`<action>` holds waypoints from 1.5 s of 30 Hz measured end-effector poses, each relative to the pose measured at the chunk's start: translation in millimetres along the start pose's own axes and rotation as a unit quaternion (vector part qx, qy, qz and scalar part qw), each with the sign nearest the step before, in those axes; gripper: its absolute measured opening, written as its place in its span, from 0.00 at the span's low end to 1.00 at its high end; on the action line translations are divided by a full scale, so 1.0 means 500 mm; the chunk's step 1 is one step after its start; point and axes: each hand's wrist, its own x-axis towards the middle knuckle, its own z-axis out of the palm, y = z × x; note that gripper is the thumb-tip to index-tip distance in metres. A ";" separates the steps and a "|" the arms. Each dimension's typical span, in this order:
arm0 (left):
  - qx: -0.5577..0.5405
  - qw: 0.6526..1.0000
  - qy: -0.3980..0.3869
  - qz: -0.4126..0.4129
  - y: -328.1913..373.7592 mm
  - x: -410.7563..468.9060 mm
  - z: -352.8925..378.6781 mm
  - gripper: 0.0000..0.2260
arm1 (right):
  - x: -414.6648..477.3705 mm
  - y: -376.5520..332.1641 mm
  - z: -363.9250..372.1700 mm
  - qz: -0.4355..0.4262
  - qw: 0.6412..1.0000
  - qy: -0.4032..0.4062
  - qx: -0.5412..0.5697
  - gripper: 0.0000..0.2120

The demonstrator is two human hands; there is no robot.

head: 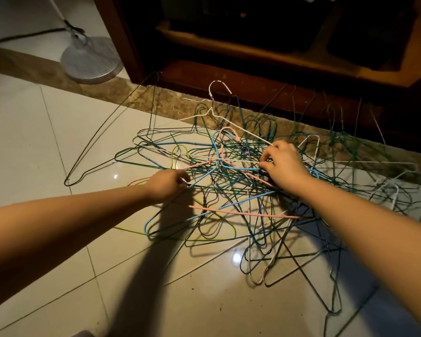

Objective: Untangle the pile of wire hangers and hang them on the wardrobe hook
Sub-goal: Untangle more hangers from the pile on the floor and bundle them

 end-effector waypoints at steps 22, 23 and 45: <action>-0.292 0.944 0.073 -0.133 -0.045 0.055 -0.045 0.22 | -0.040 -0.038 -0.034 0.027 0.907 0.071 0.414 0.07; -0.324 0.933 0.074 -0.139 -0.039 0.058 -0.043 0.21 | -0.043 -0.036 -0.032 0.030 0.906 0.072 0.417 0.08; -0.306 0.921 0.124 -0.205 -0.072 0.075 -0.052 0.07 | -0.035 0.036 -0.067 0.112 0.884 0.100 0.443 0.09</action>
